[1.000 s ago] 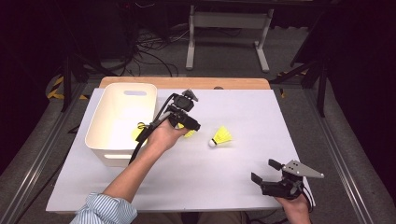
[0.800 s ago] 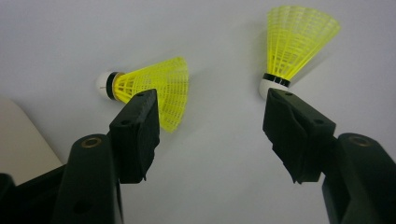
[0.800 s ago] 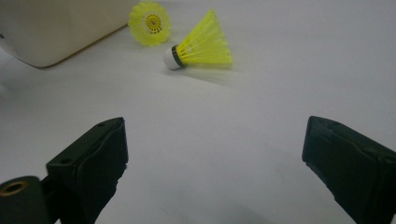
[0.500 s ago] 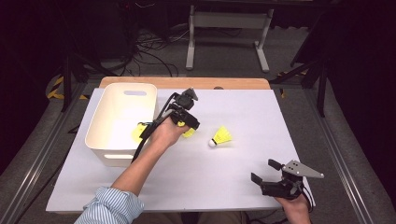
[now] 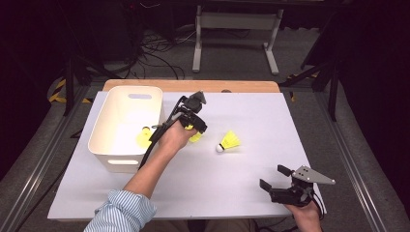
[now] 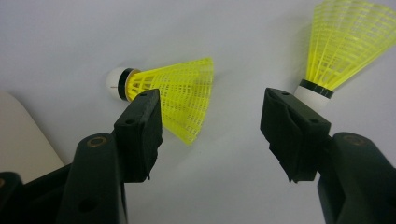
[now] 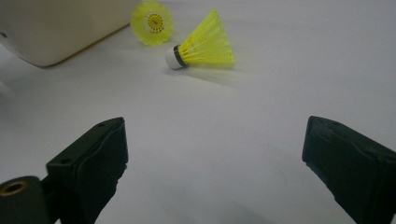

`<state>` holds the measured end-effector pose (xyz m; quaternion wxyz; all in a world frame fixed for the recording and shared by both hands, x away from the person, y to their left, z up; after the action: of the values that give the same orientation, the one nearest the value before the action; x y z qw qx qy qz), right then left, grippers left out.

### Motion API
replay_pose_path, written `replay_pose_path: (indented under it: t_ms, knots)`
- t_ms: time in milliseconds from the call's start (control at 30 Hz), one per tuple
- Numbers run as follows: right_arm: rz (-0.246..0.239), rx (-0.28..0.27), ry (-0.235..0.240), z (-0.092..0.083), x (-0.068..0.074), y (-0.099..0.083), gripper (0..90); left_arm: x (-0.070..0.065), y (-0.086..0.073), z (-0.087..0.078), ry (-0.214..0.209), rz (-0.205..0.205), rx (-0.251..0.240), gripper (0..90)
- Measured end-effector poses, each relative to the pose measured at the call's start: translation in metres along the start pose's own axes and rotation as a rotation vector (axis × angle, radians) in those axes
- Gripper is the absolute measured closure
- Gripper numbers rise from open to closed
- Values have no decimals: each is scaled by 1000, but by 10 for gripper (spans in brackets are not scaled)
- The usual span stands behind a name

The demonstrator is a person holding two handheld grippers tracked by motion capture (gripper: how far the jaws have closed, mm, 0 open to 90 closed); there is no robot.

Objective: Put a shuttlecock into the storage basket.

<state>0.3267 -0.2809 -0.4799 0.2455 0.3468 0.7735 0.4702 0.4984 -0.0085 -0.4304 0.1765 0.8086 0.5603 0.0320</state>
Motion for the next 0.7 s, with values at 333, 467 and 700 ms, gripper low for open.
replay_pose_path:
  t_ms: [333,467,700]
  knots:
    - [-1,0,2,0,0,0,73,0,2,10,25,-1,26,405]
    - [-4,1,3,0,0,0,73,-1,2,15,25,-2,41,401]
    - [-3,0,3,0,0,0,73,2,4,23,33,-15,60,413]
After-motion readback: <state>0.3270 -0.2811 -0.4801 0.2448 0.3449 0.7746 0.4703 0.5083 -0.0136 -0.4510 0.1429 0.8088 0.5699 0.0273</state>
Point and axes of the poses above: each handheld gripper's, and its own axes: z roughly forward along the jaws, y roughly out of its top, x roughly to its left, the point moved 7 cm from there along z, roughly forward along the jaws, and after that the axes turned 12 degrees about -z, right-handed, at the moved point
